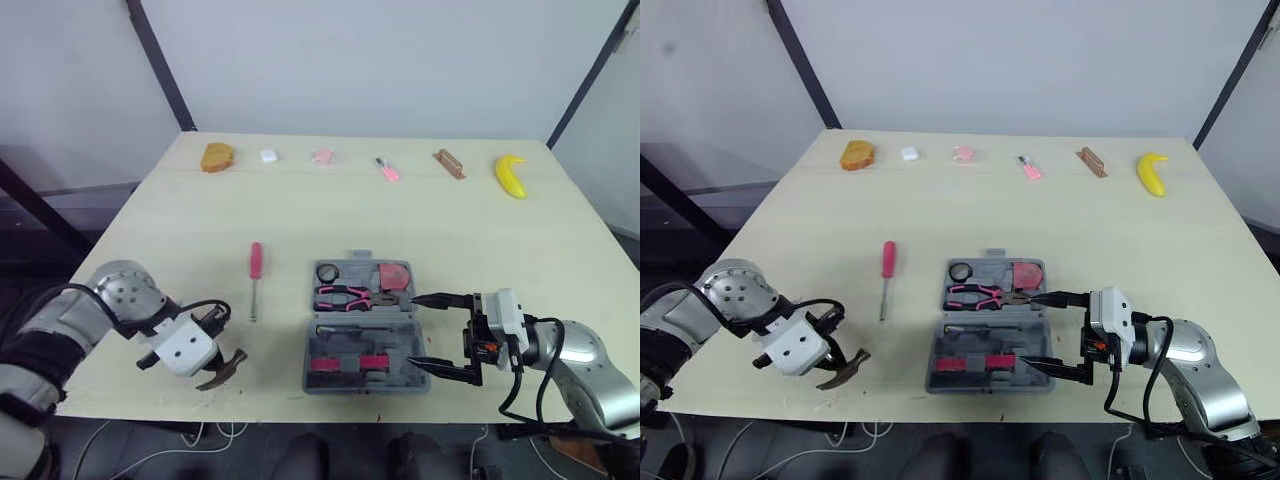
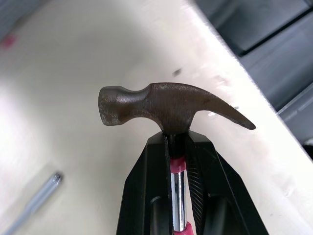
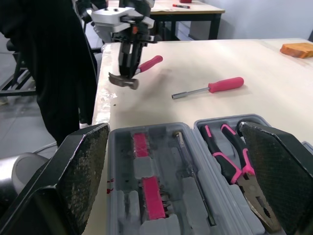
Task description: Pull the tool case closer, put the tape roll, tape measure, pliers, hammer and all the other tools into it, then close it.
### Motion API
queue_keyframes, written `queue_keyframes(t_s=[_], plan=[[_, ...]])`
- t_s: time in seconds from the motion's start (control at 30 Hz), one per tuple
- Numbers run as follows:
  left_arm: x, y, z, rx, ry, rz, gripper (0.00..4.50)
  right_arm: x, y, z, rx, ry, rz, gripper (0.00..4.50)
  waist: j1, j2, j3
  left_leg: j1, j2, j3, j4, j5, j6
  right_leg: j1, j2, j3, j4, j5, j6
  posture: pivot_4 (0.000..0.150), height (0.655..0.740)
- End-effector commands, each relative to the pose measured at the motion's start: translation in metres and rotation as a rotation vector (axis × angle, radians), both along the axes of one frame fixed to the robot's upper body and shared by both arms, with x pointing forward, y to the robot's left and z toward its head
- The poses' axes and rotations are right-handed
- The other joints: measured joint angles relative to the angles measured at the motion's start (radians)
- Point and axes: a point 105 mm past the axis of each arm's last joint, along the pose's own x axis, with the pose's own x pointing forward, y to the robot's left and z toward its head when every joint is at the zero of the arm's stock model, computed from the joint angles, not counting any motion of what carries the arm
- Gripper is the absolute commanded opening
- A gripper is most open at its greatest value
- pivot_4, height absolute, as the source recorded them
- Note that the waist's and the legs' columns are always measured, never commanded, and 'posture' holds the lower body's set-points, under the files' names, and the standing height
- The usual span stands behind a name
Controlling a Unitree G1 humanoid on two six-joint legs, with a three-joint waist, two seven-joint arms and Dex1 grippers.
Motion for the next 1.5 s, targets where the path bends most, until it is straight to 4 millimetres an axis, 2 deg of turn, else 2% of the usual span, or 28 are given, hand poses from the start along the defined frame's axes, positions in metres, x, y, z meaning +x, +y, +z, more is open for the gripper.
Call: queue_keyframes(t_s=[0.03, 0.3, 0.53, 0.63, 0.83, 1.03, 1.13, 1.23, 1.5], plan=[[0.006, 0.007, 0.013, -0.046, -0.077, 0.169, 0.2, -0.001, 0.002, 0.006, 0.012, -0.033, 0.011, 4.5, -0.003, 0.0, 0.0, 0.0, 0.0, -0.001, 0.0, 0.0, 0.0, 0.0, 0.0, 0.0, 0.0, 0.0, 0.0, 0.15, 0.74], [0.004, 0.003, 0.023, -0.194, -0.168, 0.568, 0.2, 0.002, 0.002, 0.007, 0.016, -0.036, 0.022, 4.5, 0.007, 0.0, 0.0, 0.0, 0.001, -0.001, 0.0, 0.0, 0.0, 0.0, -0.001, 0.0, 0.001, 0.0, 0.0, 0.15, 0.74], [0.001, 0.002, 0.024, -0.384, -0.165, 1.007, 0.2, 0.001, 0.002, 0.006, 0.013, -0.035, 0.029, 4.5, 0.003, 0.0, 0.0, 0.0, 0.001, -0.003, 0.0, 0.0, 0.0, 0.0, -0.001, 0.0, 0.001, 0.0, 0.0, 0.15, 0.74], [0.006, 0.008, 0.027, -0.51, -0.134, 1.306, 0.2, 0.001, 0.001, 0.006, 0.011, -0.035, 0.031, 4.5, 0.004, 0.0, 0.0, 0.0, 0.0, -0.003, 0.0, 0.0, 0.0, 0.0, -0.001, 0.0, 0.001, 0.0, 0.0, 0.15, 0.74], [0.016, 0.017, 0.025, -0.561, -0.127, 1.665, 0.2, 0.002, 0.0, 0.006, 0.011, -0.034, 0.034, 4.5, 0.004, -0.001, 0.0, 0.001, -0.001, -0.006, 0.0, 0.0, 0.0, 0.0, -0.001, 0.0, 0.002, 0.0, 0.0, 0.15, 0.74], [0.024, 0.02, 0.014, -0.581, -0.105, 1.849, 0.2, 0.005, 0.0, 0.006, 0.01, -0.037, 0.03, 4.5, 0.004, -0.002, 0.0, 0.001, -0.001, -0.007, 0.0, 0.0, 0.0, 0.0, -0.001, 0.0, 0.002, 0.0, 0.0, 0.15, 0.74], [0.035, 0.012, 0.008, -0.653, -0.058, 1.938, 0.2, 0.006, 0.0, 0.007, 0.009, -0.042, 0.025, 4.5, 0.006, -0.001, -0.001, 0.001, -0.001, -0.006, 0.0, 0.0, 0.0, 0.0, -0.002, 0.0, 0.003, 0.0, 0.0, 0.15, 0.74], [0.046, 0.012, 0.003, -0.695, -0.076, 2.013, 0.2, 0.007, 0.001, 0.007, 0.007, -0.044, 0.023, 4.5, 0.012, -0.002, -0.001, 0.001, -0.002, -0.007, 0.001, 0.0, 0.0, 0.001, -0.003, -0.001, 0.003, 0.0, 0.0, 0.15, 0.74], [0.049, 0.007, -0.012, -0.689, -0.057, 2.02, 0.2, 0.007, 0.002, 0.008, 0.008, -0.048, 0.015, 4.5, 0.011, -0.002, -0.001, 0.001, -0.003, -0.007, 0.001, 0.0, -0.001, 0.001, -0.005, -0.001, 0.003, 0.0, 0.0, 0.15, 0.74]])
